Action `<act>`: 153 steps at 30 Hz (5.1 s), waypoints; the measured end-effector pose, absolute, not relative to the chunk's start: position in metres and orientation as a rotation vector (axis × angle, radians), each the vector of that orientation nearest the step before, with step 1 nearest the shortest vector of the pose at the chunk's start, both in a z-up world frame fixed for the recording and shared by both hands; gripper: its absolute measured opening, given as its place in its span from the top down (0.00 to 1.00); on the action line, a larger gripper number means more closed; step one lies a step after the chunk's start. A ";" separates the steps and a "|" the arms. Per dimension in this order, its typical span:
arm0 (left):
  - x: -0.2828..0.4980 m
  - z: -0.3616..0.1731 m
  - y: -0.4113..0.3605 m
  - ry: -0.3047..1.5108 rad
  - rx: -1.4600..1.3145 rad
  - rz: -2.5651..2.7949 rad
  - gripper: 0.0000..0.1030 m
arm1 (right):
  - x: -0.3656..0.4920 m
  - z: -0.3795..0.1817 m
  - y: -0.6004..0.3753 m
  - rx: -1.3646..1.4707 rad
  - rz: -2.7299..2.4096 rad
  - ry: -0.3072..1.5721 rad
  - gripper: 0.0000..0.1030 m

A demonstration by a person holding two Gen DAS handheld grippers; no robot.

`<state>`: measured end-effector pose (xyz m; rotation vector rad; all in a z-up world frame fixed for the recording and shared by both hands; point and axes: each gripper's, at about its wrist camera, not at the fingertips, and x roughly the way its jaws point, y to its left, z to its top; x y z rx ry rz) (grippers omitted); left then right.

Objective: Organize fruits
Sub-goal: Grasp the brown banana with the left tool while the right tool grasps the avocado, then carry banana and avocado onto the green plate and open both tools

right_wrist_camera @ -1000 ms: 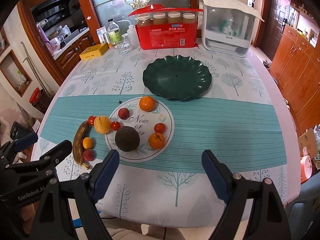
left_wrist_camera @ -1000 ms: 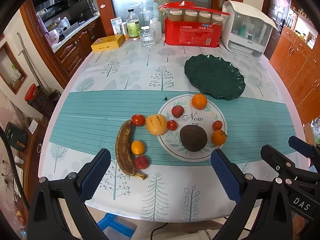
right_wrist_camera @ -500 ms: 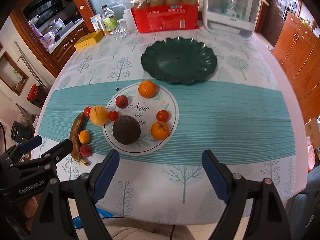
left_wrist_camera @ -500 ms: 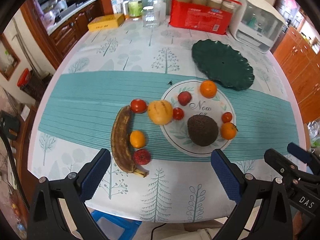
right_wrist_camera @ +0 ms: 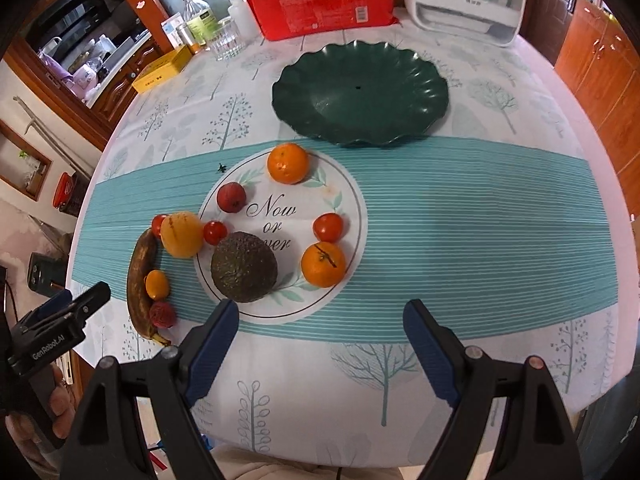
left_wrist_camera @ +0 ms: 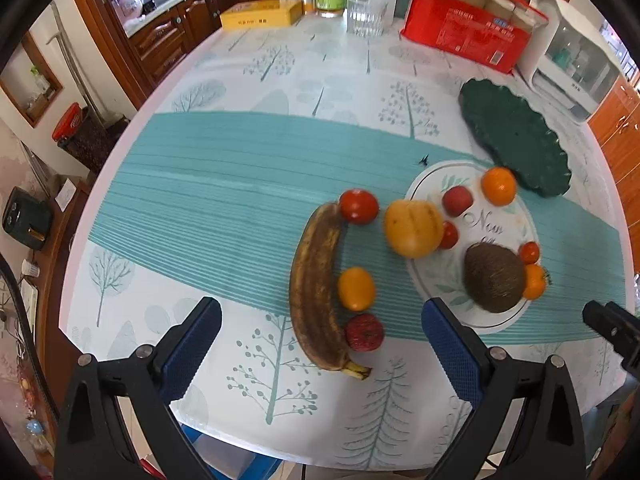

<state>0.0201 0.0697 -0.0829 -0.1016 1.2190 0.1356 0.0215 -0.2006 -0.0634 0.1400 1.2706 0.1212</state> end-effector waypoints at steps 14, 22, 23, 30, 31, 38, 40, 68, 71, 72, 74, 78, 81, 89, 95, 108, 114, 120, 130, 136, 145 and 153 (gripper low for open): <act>0.047 -0.136 0.102 1.311 -0.189 0.150 0.14 | 0.046 -0.092 -0.145 0.003 0.294 1.284 0.19; 0.063 -0.164 0.115 1.411 -0.294 0.095 0.42 | 0.057 -0.112 -0.129 -0.069 0.297 1.319 0.25; 0.063 -0.165 0.115 1.414 -0.296 0.089 0.42 | 0.059 -0.114 -0.129 -0.072 0.296 1.325 0.25; 0.073 -0.168 0.104 1.438 -0.244 0.054 0.45 | 0.065 -0.125 -0.125 -0.078 0.294 1.349 0.26; 0.074 -0.169 0.102 1.442 -0.239 0.047 0.45 | 0.066 -0.126 -0.124 -0.081 0.294 1.350 0.26; 0.083 -0.180 0.087 1.481 -0.202 0.025 0.54 | 0.068 -0.132 -0.117 -0.112 0.306 1.361 0.28; 0.085 -0.180 0.083 1.473 -0.185 0.038 0.63 | 0.068 -0.134 -0.115 -0.114 0.313 1.367 0.32; 0.051 -0.116 0.089 1.399 -0.204 -0.007 0.69 | 0.061 -0.108 -0.127 -0.045 0.359 1.287 0.41; 0.054 -0.093 0.076 1.373 -0.182 -0.052 0.69 | 0.059 -0.096 -0.130 -0.034 0.358 1.260 0.41; 0.056 -0.084 0.071 1.363 -0.169 -0.068 0.69 | 0.058 -0.090 -0.133 -0.028 0.358 1.250 0.41; 0.062 -0.069 0.058 1.340 -0.136 -0.102 0.68 | 0.059 -0.081 -0.137 -0.028 0.359 1.233 0.41; 0.082 -0.046 0.027 1.316 -0.062 -0.174 0.68 | 0.069 -0.060 -0.148 -0.058 0.325 1.193 0.41; 0.103 -0.028 0.000 1.295 -0.005 -0.231 0.68 | 0.086 -0.049 -0.164 -0.040 0.297 1.189 0.41; 0.184 0.006 -0.079 1.218 0.148 -0.324 0.68 | 0.149 -0.023 -0.219 -0.022 0.149 1.145 0.41; 0.249 -0.007 -0.111 1.209 0.181 -0.334 0.68 | 0.203 -0.029 -0.257 0.043 0.058 1.151 0.41; 0.325 -0.111 -0.144 1.376 0.132 -0.329 0.68 | 0.256 -0.113 -0.274 0.145 0.006 1.324 0.40; 0.336 -0.146 -0.150 1.431 0.194 -0.302 0.68 | 0.260 -0.133 -0.271 0.134 -0.006 1.369 0.40; 0.342 -0.152 -0.146 1.431 0.181 -0.278 0.41 | 0.257 -0.131 -0.268 0.085 0.001 1.335 0.39; 0.326 -0.118 -0.137 1.346 0.174 -0.267 0.23 | 0.250 -0.103 -0.270 0.092 0.017 1.256 0.39; 0.312 -0.093 -0.123 1.281 0.161 -0.230 0.23 | 0.244 -0.090 -0.266 0.102 0.024 1.238 0.39; 0.284 -0.053 -0.106 1.221 0.168 -0.233 0.23 | 0.220 -0.066 -0.256 0.097 0.046 1.214 0.39; 0.251 -0.033 -0.091 1.252 0.114 -0.251 0.23 | 0.193 -0.039 -0.247 0.096 0.074 1.175 0.39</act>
